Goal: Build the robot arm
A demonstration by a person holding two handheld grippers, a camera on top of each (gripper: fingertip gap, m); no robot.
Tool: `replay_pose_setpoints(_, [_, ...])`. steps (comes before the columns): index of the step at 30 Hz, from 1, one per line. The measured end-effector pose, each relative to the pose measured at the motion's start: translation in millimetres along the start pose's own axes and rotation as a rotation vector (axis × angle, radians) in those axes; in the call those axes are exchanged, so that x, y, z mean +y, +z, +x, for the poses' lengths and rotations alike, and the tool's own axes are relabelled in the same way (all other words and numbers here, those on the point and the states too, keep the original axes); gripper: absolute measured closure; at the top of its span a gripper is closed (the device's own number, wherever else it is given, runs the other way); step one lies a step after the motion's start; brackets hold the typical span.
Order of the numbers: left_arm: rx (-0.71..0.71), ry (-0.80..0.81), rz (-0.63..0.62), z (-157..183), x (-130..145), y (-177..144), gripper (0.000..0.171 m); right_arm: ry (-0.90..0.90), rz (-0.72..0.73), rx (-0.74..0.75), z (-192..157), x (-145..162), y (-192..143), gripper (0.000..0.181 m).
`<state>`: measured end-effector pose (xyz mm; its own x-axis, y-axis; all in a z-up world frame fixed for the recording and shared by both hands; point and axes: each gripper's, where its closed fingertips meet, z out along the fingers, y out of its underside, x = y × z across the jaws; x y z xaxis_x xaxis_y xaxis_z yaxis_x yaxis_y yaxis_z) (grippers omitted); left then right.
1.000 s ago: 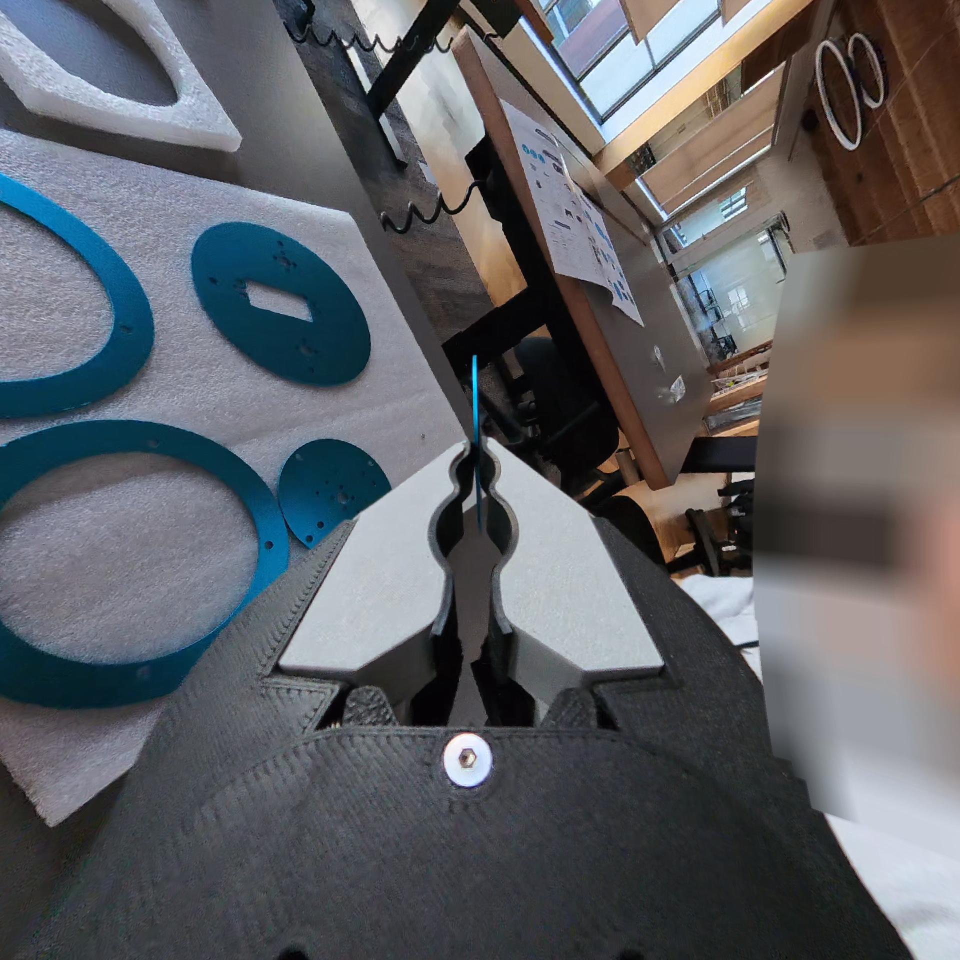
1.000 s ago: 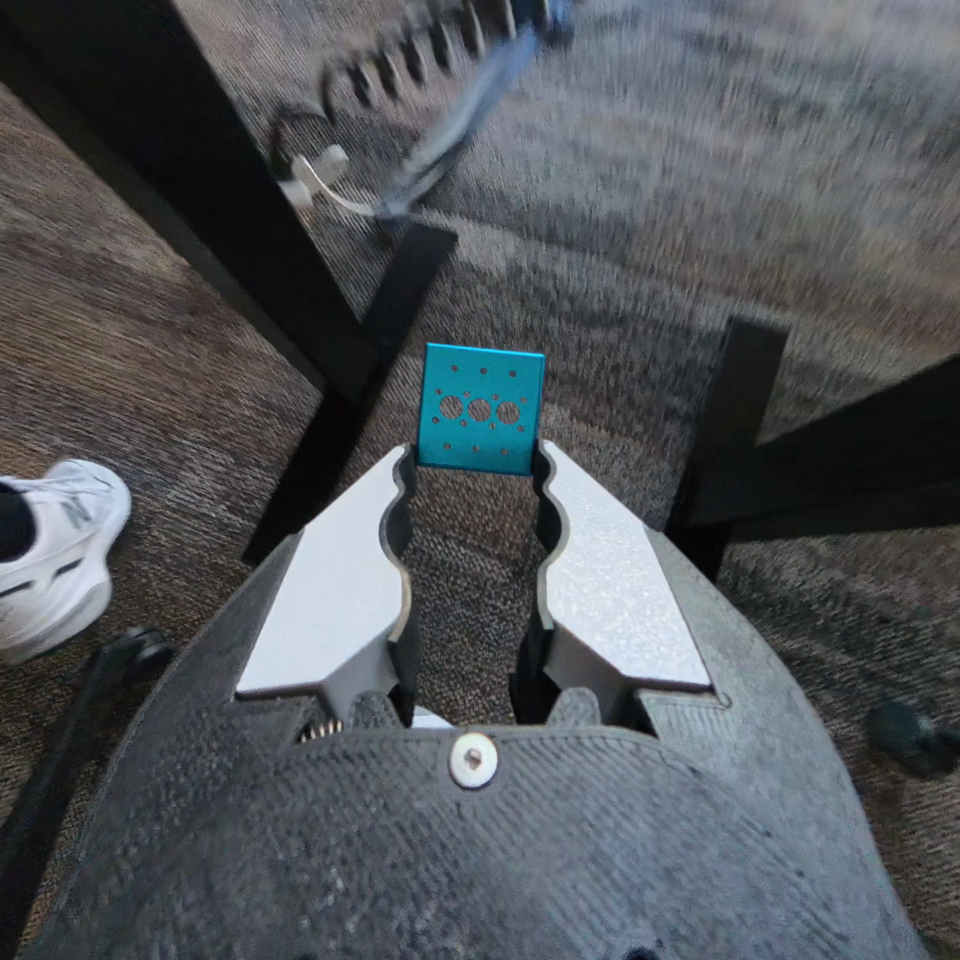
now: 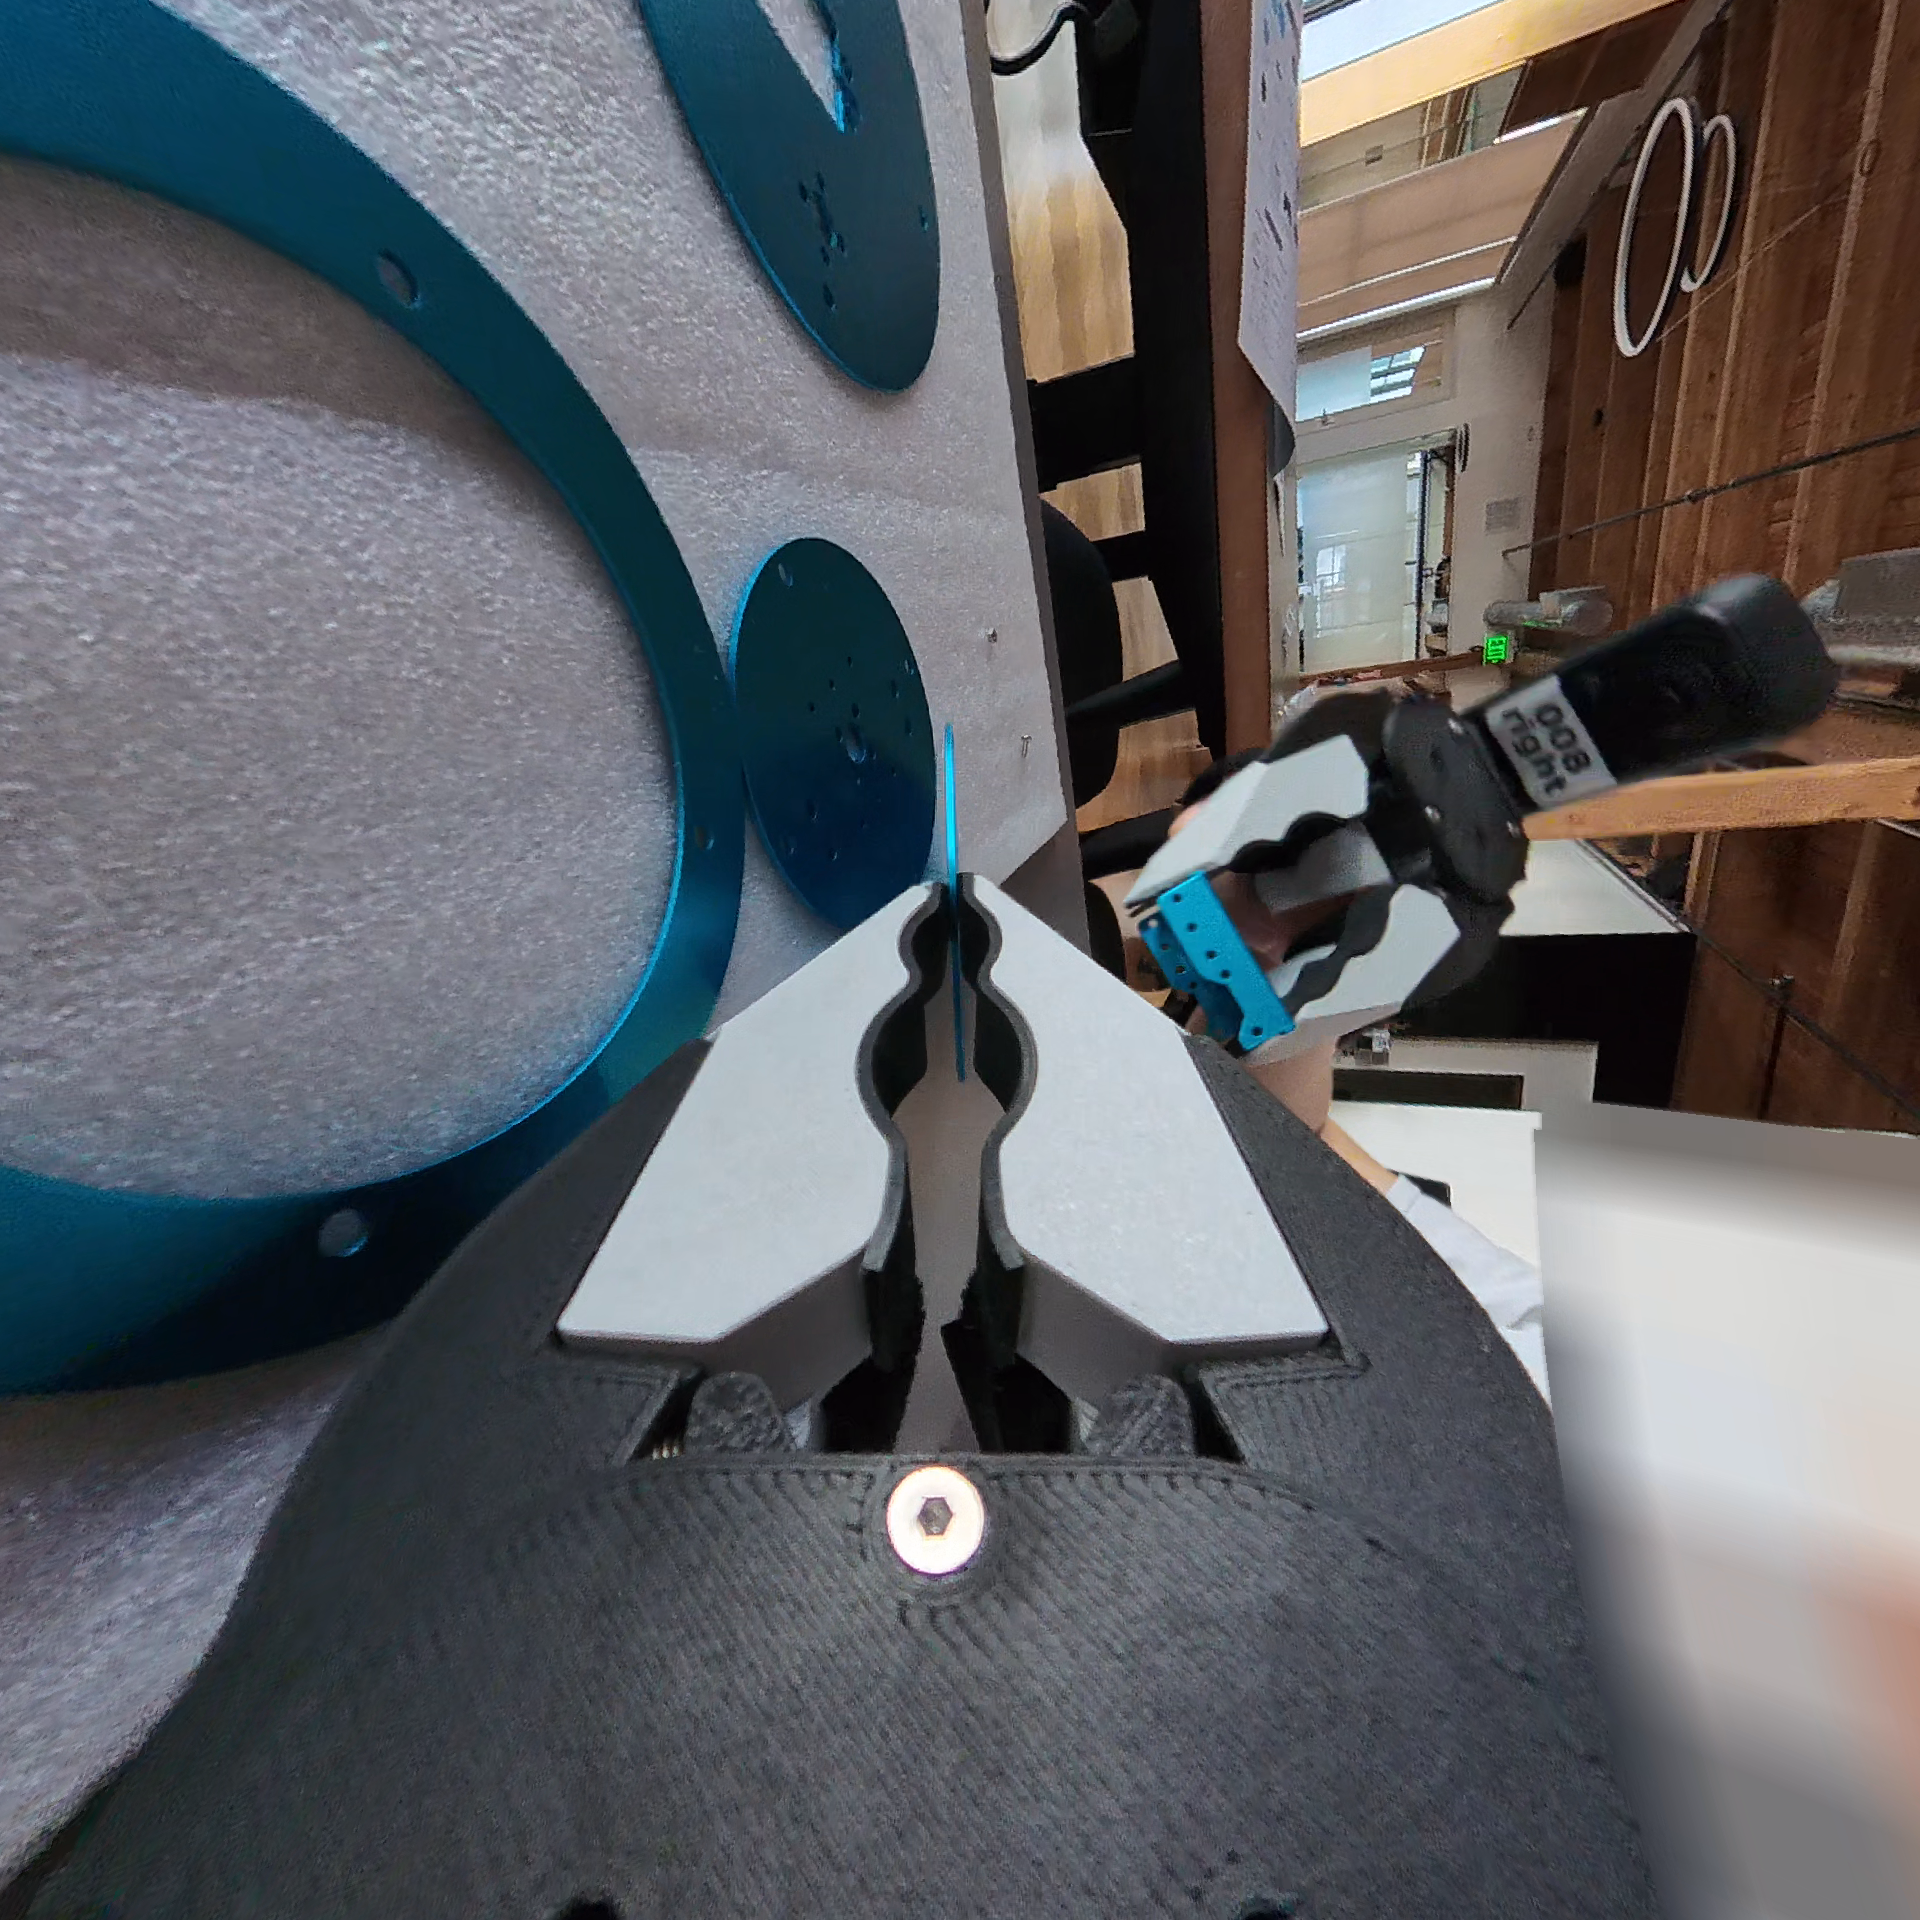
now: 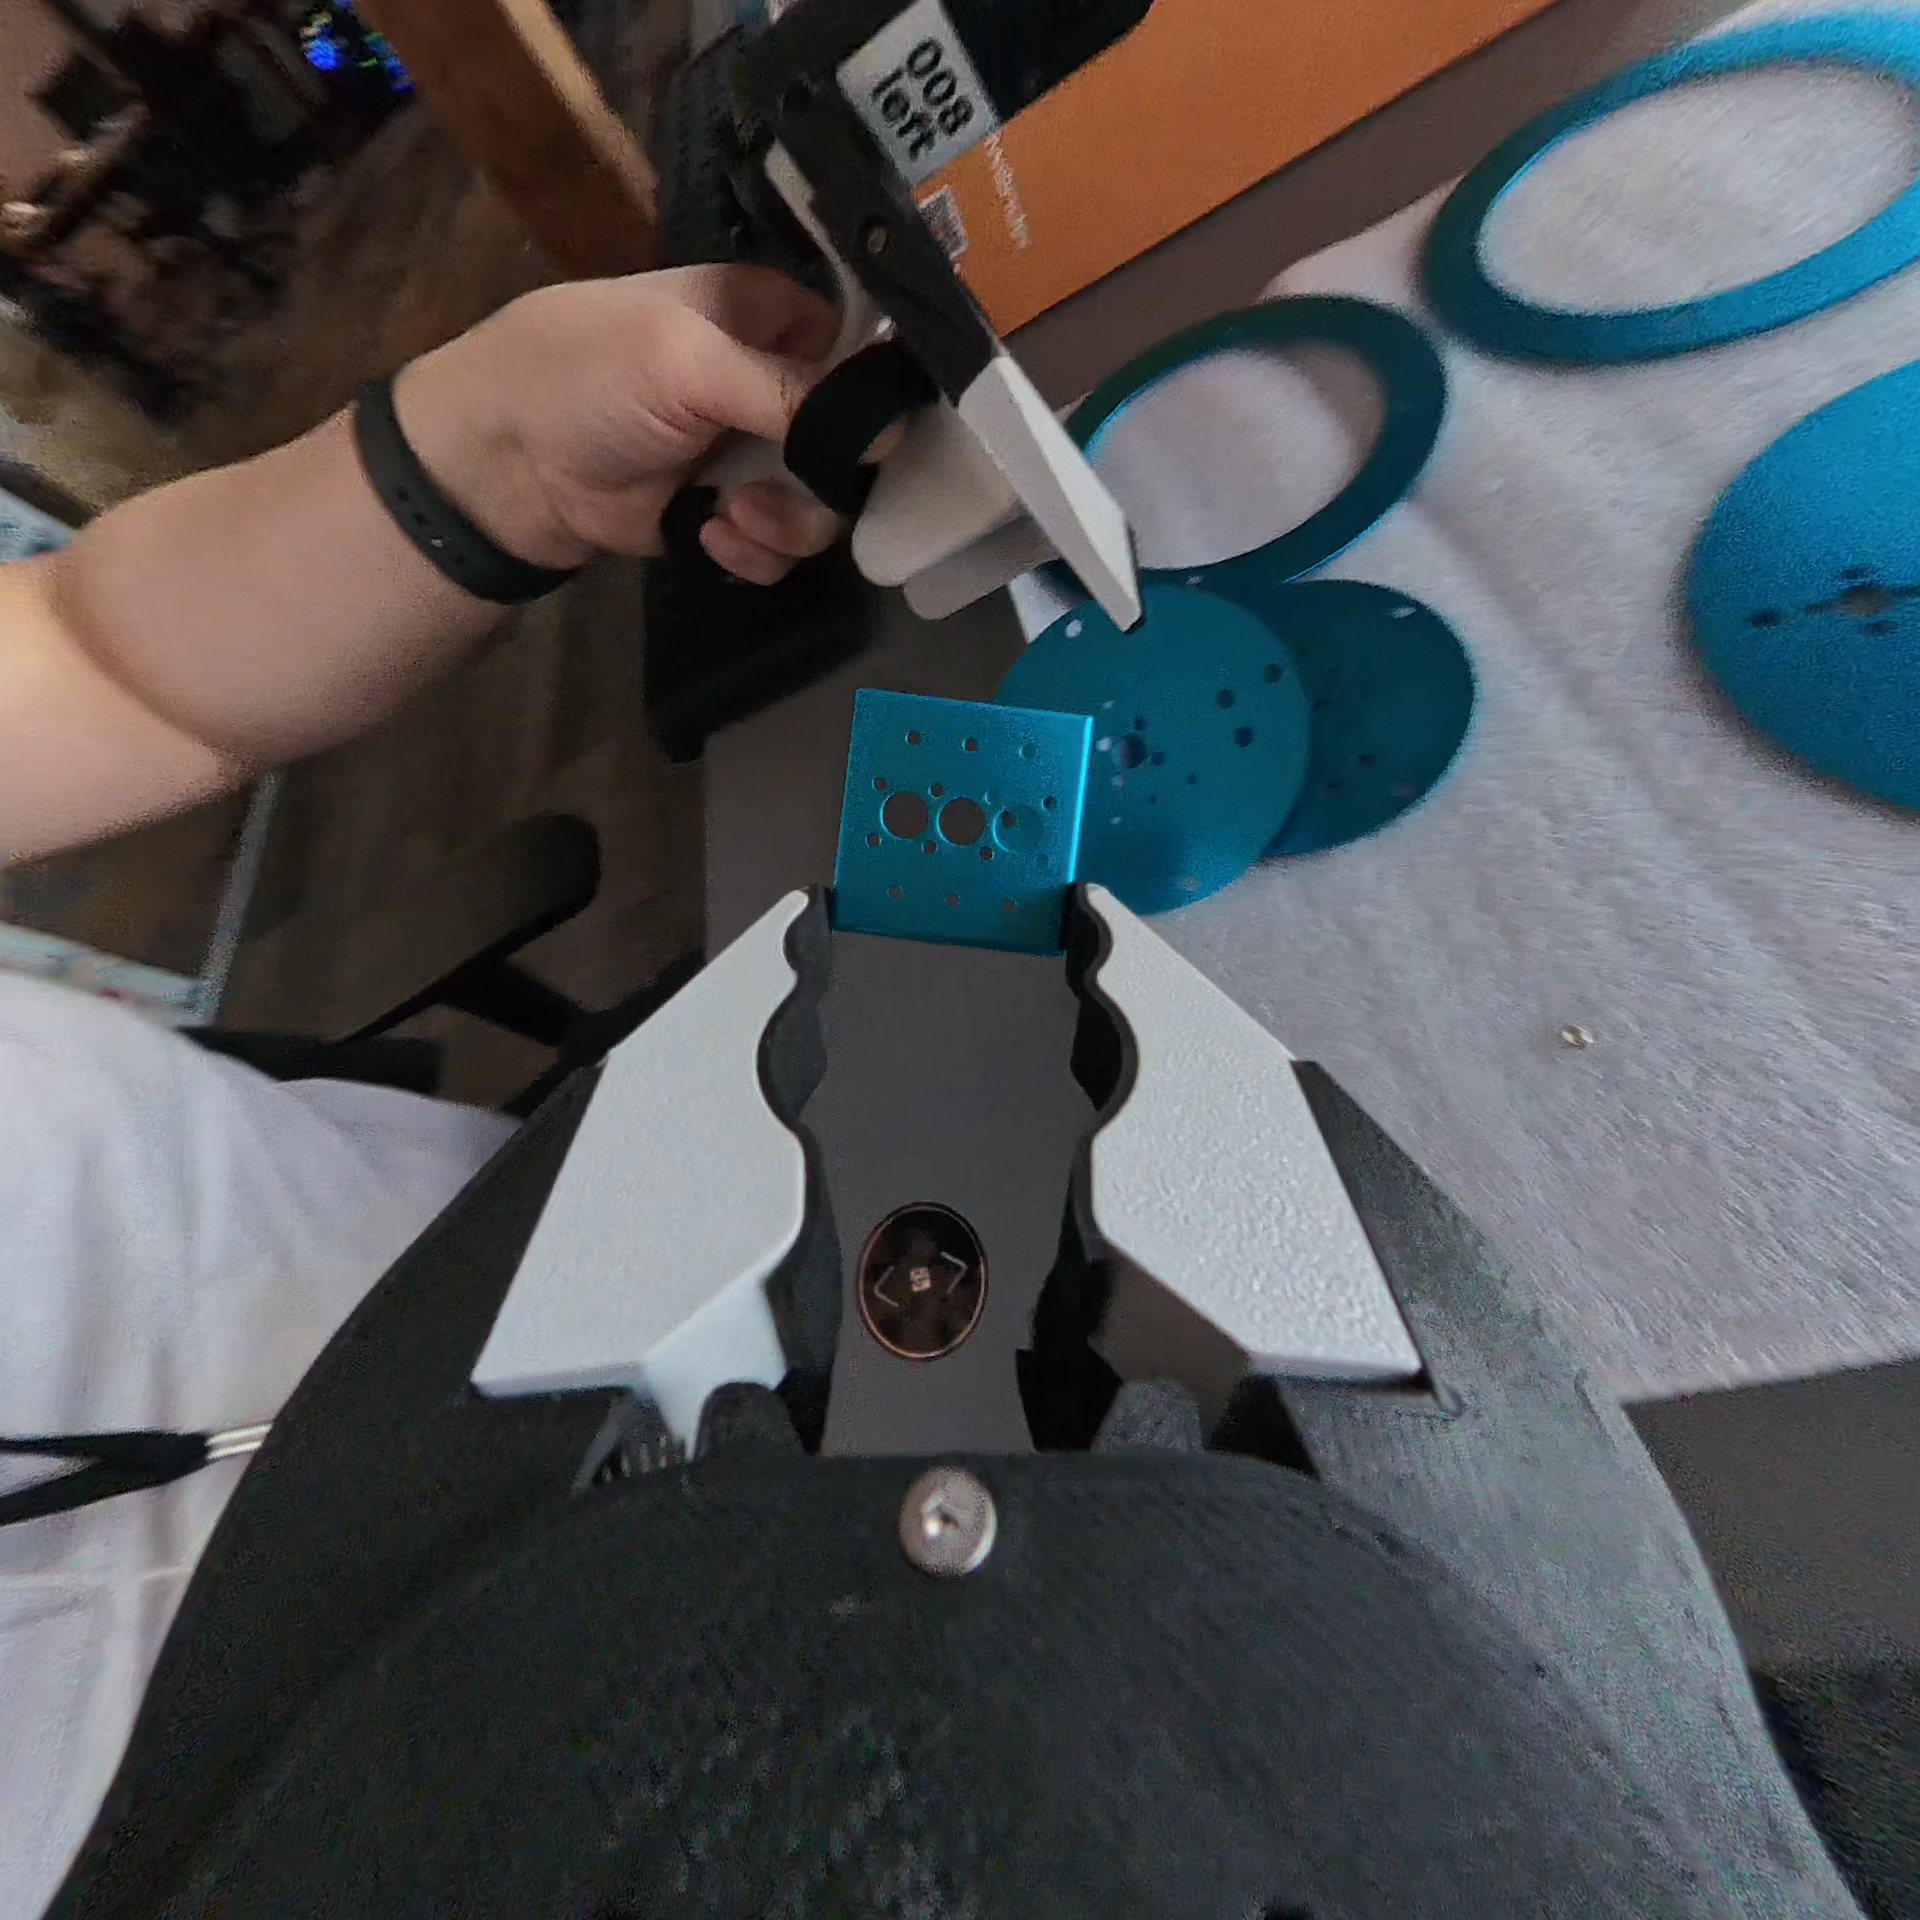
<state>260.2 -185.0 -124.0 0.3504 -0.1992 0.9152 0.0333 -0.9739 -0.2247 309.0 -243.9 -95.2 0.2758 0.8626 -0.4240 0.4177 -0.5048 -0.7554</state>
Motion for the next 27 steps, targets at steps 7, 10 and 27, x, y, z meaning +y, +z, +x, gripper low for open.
replay_pose_setpoints(7, [0.116, 0.005, 0.038, 26.8, 7.7, -6.1, 0.171, 0.640, -0.155, -0.676, -35.7, -21.5, 7.5, 0.138])
replay_pose_setpoints(10, [0.201, -0.074, 0.096, 36.1, 14.1, -10.0, 0.171, 0.873, -0.257, -0.780, -32.2, -30.3, 7.6, 0.138])
replay_pose_setpoints(27, [0.338, -0.154, 0.309, 66.8, 33.0, -48.8, 0.171, 1.490, -0.411, -0.706, -62.1, -53.9, 12.2, 0.136])
